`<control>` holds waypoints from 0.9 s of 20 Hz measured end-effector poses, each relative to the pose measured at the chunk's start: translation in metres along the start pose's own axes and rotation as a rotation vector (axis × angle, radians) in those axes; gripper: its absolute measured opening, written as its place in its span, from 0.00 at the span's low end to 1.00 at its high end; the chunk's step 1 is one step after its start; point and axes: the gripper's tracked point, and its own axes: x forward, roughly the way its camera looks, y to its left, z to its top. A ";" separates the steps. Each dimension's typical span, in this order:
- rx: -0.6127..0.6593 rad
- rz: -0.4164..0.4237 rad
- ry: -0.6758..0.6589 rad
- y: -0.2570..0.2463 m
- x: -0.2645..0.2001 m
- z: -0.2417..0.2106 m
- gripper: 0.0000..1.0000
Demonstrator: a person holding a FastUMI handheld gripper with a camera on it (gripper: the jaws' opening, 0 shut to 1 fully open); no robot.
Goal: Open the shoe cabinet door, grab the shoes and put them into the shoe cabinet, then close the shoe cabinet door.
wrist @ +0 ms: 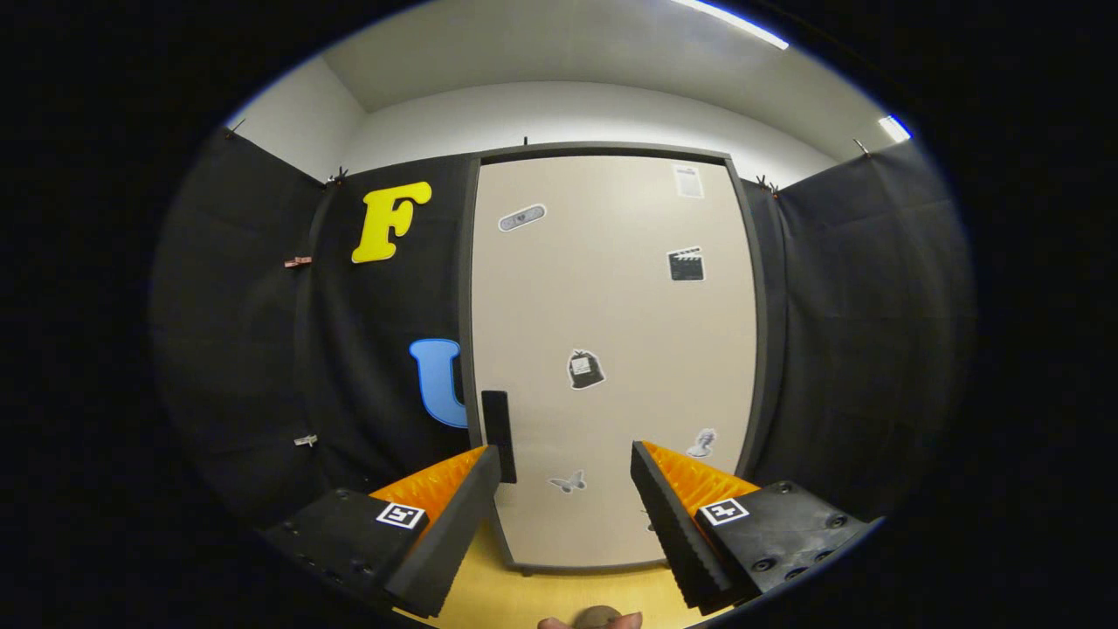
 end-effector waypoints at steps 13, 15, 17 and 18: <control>0.013 -0.011 0.060 0.049 0.125 -0.061 0.98; 0.007 -0.018 0.056 0.050 0.138 -0.067 0.90; 0.009 -0.013 0.058 0.054 0.146 -0.071 0.83; 0.015 -0.013 0.054 0.055 0.150 -0.072 0.72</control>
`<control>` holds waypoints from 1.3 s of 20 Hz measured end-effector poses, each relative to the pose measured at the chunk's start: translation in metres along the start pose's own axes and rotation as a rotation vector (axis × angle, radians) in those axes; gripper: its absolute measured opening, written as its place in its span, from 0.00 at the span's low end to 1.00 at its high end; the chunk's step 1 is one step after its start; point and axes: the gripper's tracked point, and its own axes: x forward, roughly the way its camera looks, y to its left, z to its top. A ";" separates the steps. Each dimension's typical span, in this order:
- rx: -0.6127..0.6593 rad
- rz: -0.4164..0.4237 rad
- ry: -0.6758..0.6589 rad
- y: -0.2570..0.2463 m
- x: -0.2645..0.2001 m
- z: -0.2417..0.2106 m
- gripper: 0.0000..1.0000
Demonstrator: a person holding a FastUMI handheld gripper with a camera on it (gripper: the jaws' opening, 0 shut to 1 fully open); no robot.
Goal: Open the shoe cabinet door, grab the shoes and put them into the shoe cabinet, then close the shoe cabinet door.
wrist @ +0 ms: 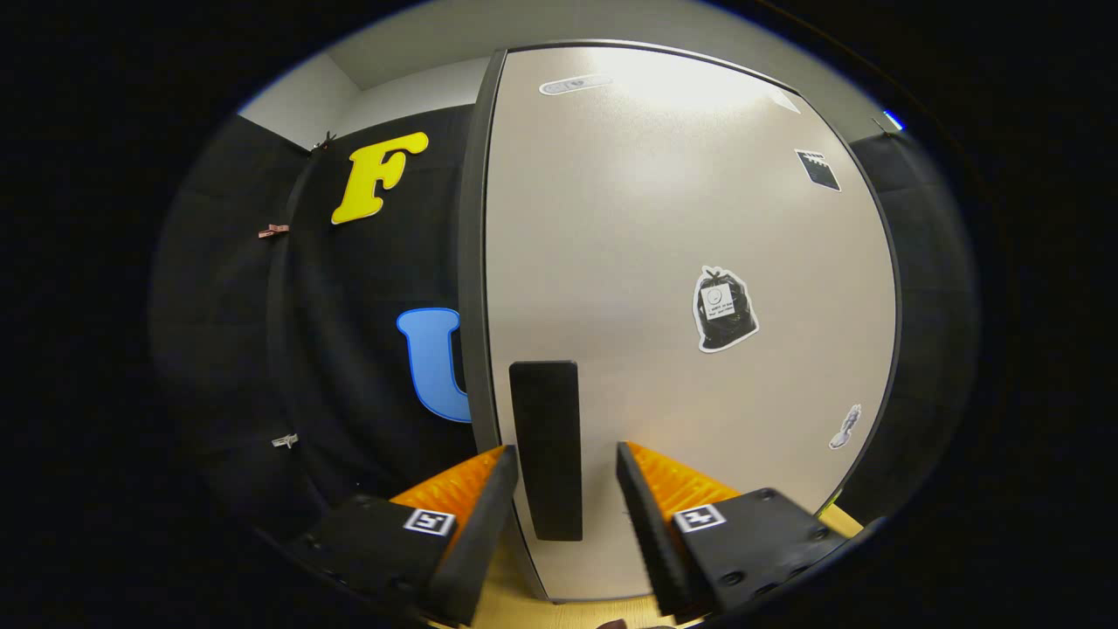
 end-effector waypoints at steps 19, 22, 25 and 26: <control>-0.014 0.063 -0.018 -0.014 -0.095 0.001 0.21; 0.000 0.099 -0.008 -0.032 -0.132 0.003 0.21; -0.003 0.142 -0.003 -0.046 -0.161 0.005 0.21; 0.002 0.155 -0.002 -0.050 -0.168 0.005 0.21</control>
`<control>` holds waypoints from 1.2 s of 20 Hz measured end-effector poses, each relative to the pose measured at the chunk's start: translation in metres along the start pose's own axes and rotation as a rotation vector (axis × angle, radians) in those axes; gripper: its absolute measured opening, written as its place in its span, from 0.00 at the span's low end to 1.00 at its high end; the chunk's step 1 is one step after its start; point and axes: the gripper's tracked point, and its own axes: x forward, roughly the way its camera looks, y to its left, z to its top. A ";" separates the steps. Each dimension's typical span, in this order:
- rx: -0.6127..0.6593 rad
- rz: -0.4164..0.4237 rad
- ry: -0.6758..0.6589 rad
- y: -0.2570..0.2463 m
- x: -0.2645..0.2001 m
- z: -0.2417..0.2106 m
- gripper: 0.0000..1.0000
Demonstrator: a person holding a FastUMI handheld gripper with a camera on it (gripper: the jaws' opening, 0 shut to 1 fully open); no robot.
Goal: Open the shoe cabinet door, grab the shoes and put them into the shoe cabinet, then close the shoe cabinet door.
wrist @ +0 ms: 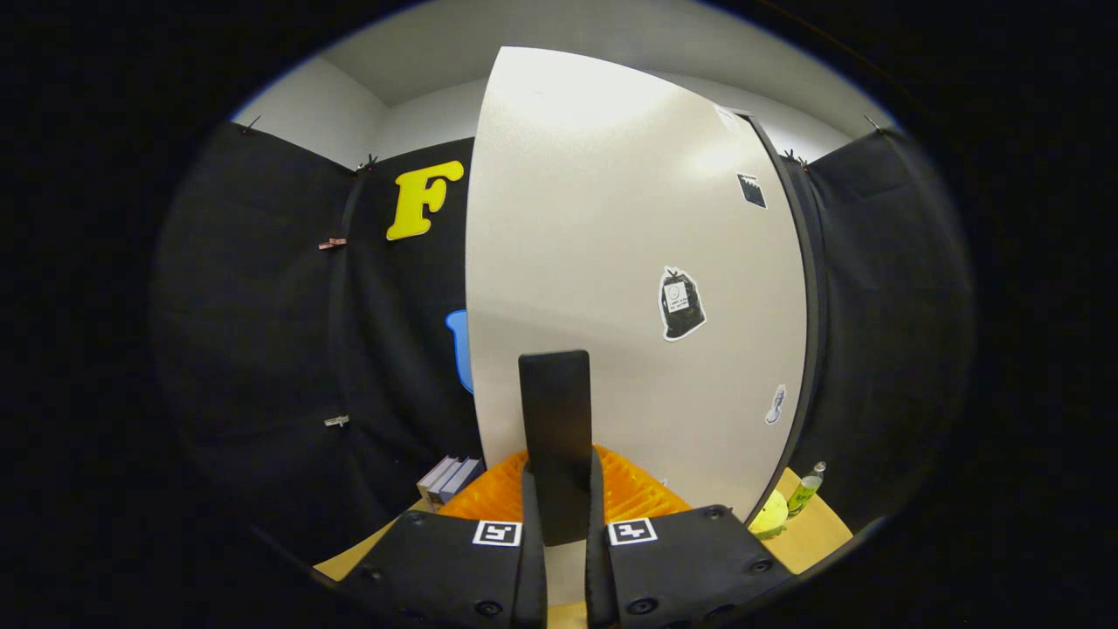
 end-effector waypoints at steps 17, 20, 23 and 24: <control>0.023 -0.090 -0.030 -0.120 -0.117 0.010 0.20; 0.008 -0.141 -0.035 -0.142 -0.125 0.012 0.19; -0.016 -0.187 -0.036 -0.164 -0.133 0.012 0.19; -0.021 -0.200 -0.039 -0.170 -0.136 0.013 0.19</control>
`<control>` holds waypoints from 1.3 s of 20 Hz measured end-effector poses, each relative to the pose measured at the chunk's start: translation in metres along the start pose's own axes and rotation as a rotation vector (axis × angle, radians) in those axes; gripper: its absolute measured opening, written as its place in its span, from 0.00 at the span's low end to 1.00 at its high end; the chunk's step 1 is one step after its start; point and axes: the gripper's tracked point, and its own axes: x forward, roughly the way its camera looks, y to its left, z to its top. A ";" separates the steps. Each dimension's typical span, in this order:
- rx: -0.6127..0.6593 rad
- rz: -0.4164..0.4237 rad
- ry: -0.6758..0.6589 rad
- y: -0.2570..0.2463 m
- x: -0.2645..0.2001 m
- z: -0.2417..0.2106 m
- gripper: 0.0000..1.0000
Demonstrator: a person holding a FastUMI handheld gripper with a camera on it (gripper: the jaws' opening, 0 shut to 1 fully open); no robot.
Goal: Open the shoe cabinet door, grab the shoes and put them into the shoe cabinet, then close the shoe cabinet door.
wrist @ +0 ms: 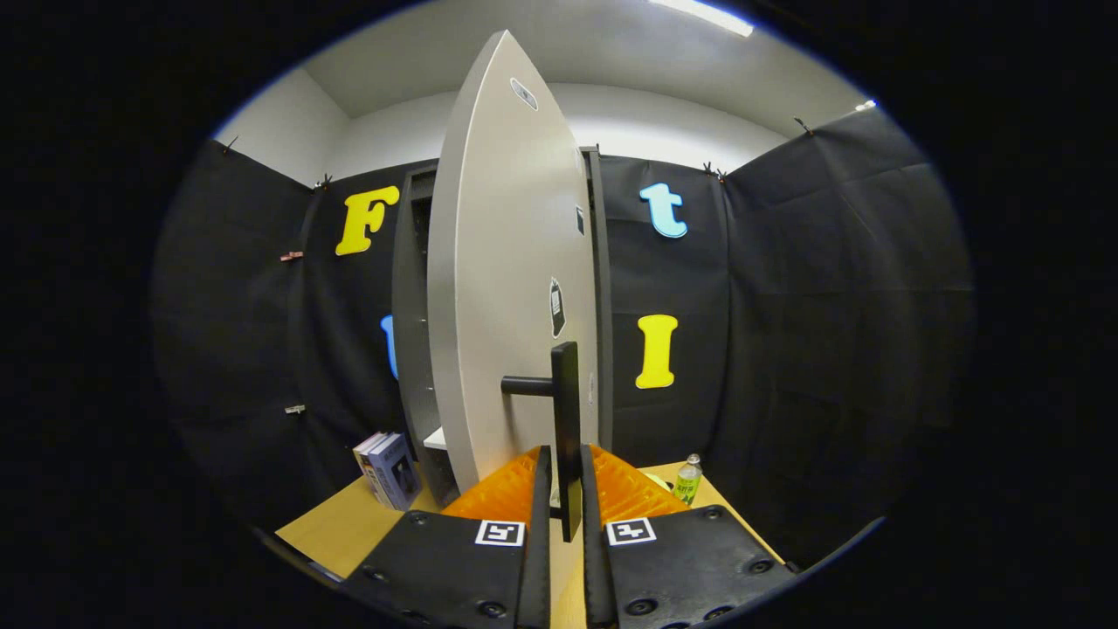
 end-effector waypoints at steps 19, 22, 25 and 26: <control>0.054 -0.087 -0.017 -0.068 -0.025 0.012 0.16; 0.035 -0.093 -0.031 -0.061 -0.039 0.021 0.14; -0.002 0.002 -0.077 -0.023 -0.057 0.030 0.22; -0.015 0.040 -0.090 -0.008 -0.062 0.029 0.32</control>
